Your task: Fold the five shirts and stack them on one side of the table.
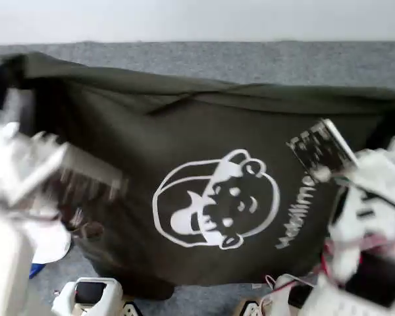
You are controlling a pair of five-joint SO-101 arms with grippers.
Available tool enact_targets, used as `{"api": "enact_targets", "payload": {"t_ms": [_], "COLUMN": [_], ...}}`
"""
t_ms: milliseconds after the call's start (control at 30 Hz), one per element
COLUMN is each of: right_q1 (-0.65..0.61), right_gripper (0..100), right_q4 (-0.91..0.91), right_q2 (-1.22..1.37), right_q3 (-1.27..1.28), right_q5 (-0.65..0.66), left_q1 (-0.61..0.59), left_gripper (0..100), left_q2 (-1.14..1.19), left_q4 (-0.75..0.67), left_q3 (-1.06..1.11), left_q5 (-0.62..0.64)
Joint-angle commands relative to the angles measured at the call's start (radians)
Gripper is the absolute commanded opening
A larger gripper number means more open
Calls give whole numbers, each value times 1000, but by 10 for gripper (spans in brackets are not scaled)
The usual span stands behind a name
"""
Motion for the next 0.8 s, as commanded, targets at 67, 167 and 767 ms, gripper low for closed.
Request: {"api": "enact_targets", "payload": {"t_ms": [67, 167, 767], "right_q1": [-96, -127, -191], "right_gripper": [10, 10, 9], "right_q4": [-61, -209, -1003], "right_q2": [127, 203, 708], "right_q3": [195, 275, 219], "right_q5": [23, 23, 23], "left_q1": [12, 12, 11], "left_gripper": [15, 15, 14], "left_q2": [23, 23, 528], "left_q4": [-216, -442, -974], "left_q3": [481, 699, 616], "left_q5": [-64, -64, -68]}}
